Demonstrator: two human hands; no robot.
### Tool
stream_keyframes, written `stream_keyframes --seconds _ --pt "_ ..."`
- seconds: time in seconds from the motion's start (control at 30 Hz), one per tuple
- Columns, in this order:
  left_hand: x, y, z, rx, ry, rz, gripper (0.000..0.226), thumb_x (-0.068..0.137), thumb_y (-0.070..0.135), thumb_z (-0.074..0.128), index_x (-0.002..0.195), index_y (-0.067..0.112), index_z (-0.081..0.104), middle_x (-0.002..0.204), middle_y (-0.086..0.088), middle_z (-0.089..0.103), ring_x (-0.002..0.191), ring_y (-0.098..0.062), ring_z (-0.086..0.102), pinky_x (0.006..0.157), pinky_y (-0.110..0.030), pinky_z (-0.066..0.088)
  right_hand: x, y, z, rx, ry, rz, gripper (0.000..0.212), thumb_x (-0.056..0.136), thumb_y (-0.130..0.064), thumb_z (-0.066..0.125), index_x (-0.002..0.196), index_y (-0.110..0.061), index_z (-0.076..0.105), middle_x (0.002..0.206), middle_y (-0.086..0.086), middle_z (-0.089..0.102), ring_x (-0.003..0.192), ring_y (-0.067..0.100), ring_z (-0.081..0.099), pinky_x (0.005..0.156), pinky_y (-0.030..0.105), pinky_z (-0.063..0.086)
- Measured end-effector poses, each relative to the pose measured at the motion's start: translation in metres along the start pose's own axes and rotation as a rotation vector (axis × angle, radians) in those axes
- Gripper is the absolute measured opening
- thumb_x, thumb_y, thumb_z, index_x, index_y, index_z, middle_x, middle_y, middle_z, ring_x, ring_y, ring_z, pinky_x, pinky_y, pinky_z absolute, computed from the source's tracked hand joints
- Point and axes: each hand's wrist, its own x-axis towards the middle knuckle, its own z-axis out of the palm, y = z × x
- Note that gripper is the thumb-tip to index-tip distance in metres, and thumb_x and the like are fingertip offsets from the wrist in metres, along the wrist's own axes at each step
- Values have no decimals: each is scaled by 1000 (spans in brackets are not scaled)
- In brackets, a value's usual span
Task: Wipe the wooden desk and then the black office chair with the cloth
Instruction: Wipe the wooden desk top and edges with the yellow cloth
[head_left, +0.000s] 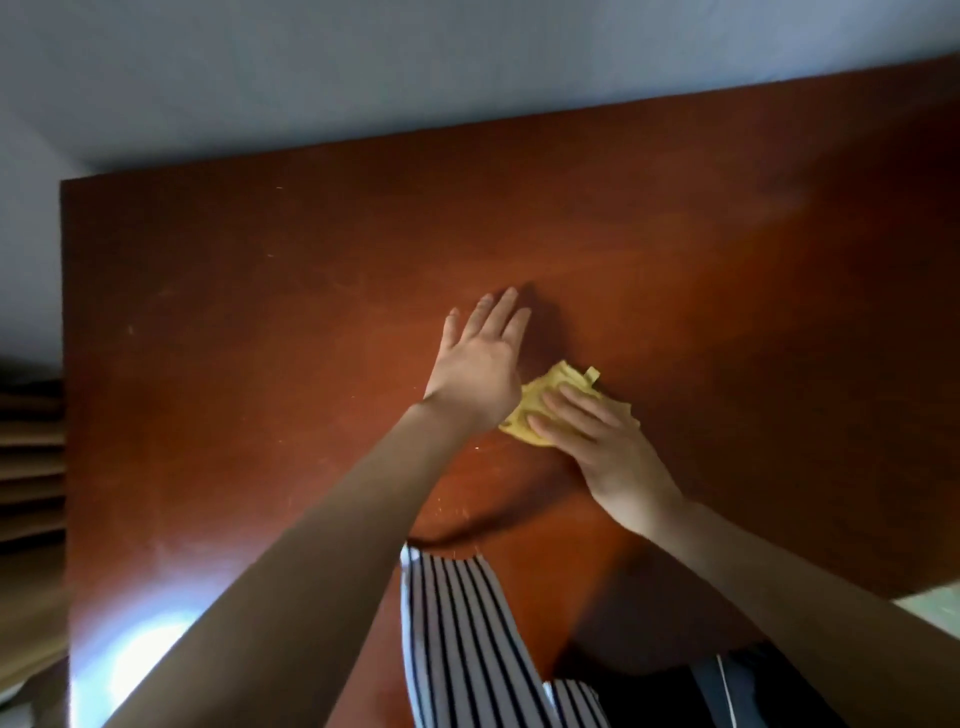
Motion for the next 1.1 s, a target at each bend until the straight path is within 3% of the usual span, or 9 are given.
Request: stream_keyframes --seconds 0.13,0.27,0.4,0.6,0.9,1.1 --pt "9 3 2 64 -69 24 60 98 16 28 151 16 0 159 0 -12 145 -17 -12 115 -44 -8 -42 15 -6 -8 -81 -107 45 86 -5 47 124 -25 62 133 0 56 129 19 46 96 45 47" --pt "17 5 5 194 -107 32 59 100 19 26 151 16 -4 158 1 -15 145 -16 -12 115 -46 -9 -53 42 -20 8 -66 86 63 74 10 70 126 -25 60 135 1 54 132 18 40 97 51 45" --pt "21 7 7 208 -56 23 60 98 17 28 151 17 0 159 2 -7 146 -16 -8 115 -45 -9 -23 78 -37 42 -61 203 51 86 7 51 129 -20 58 138 5 51 133 24 39 93 58 45" --pt "22 11 10 189 -3 -14 60 97 16 29 151 19 3 160 3 -2 146 -16 -4 115 -45 -9 47 120 -46 76 61 224 43 91 10 48 129 -8 57 136 12 52 132 29 42 108 46 37" --pt "1 20 25 101 139 -50 60 95 13 34 151 19 14 160 -4 1 146 -22 -7 113 -44 -13 155 133 -30 10 103 382 53 94 5 42 140 -21 45 148 3 39 140 23 29 113 37 28" --pt "-30 7 30 112 132 -129 63 93 12 37 151 21 13 160 -3 -1 146 -22 -9 112 -43 -16 188 97 -17 -5 12 353 58 94 3 39 143 -29 39 154 -2 29 143 20 20 112 37 22"
